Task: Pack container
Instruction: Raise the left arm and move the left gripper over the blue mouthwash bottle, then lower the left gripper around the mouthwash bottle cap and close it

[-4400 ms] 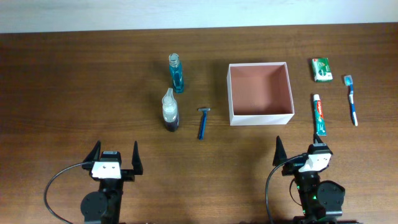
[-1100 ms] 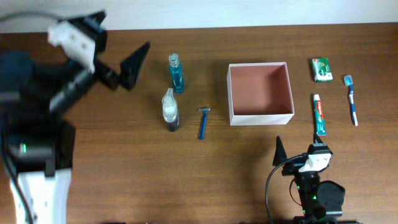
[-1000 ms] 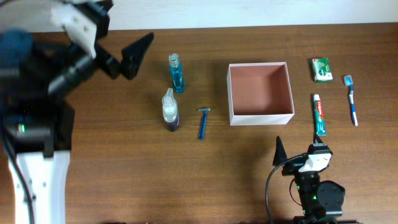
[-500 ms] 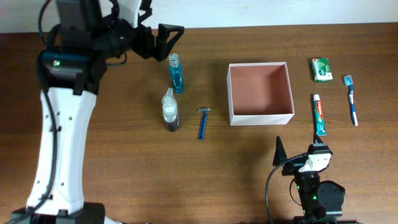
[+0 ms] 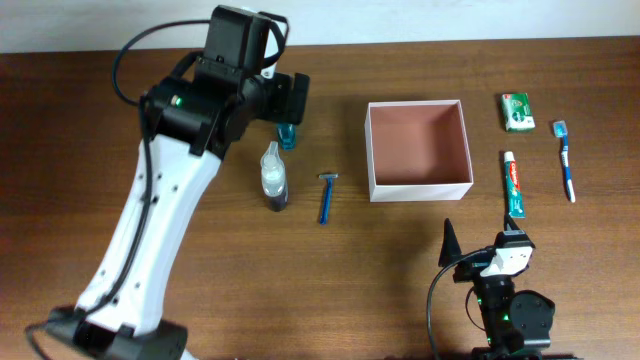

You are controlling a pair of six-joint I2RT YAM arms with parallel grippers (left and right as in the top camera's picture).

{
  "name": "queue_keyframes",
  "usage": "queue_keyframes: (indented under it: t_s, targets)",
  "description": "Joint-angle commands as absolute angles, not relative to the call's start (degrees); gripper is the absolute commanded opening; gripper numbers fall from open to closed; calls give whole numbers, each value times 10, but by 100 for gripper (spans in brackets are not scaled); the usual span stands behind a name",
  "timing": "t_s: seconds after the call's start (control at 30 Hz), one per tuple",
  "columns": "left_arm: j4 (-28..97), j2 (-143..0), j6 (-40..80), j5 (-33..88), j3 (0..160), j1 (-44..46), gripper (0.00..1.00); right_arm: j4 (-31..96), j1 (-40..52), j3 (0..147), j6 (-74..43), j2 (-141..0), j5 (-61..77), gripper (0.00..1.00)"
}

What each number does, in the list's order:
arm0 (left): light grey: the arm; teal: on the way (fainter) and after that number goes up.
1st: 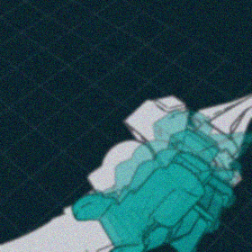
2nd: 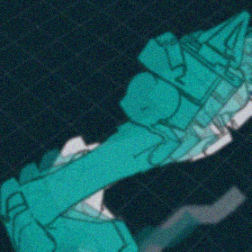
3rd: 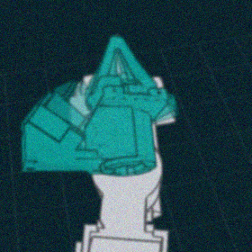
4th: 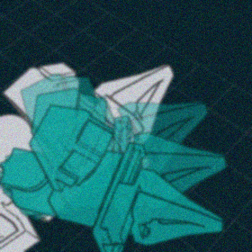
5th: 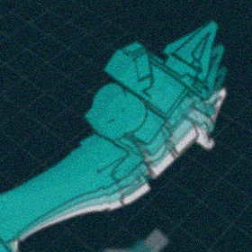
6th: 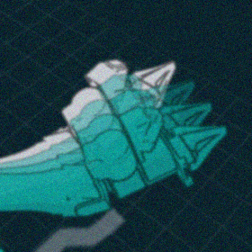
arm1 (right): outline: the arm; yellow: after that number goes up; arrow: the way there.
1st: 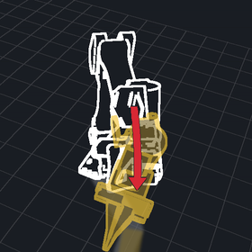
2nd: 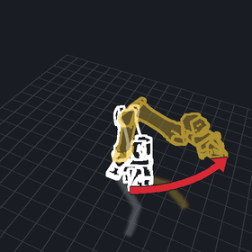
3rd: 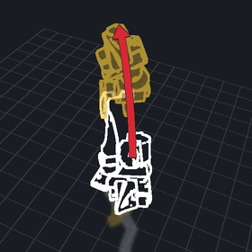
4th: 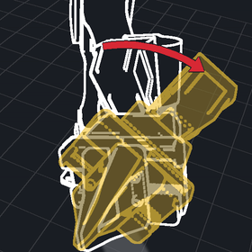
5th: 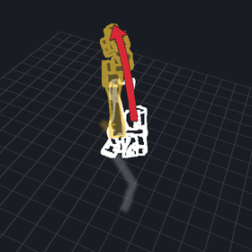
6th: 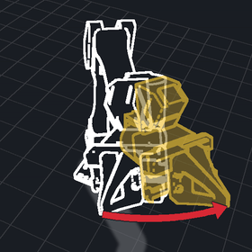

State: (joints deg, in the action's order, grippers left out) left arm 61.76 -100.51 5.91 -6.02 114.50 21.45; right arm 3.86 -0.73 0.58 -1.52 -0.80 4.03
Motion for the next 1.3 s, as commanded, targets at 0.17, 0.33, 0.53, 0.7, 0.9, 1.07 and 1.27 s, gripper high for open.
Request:
queue_keyframes:
  t_s: [0.17,0.33,0.53,0.7,0.9,1.07,1.27]
  targets:
    - [649,-1090,137,100,1155,136,100,42,-4,3,-17,-3,36,99]
    - [710,-1115,137,31,1154,141,99,42,-4,3,-17,-3,36,99]
    - [736,-1161,136,54,1154,145,99,41,-4,3,-17,-3,36,99]
    - [682,-1162,119,53,1173,155,99,41,-4,3,-17,-4,36,99]
    - [615,-1168,119,51,1247,145,100,41,-4,3,-17,-4,36,99]
    - [625,-1204,116,51,1324,133,99,41,-4,3,-17,-4,36,99]
    - [701,-1262,57,49,1351,145,99,41,-4,3,-17,-4,36,99]
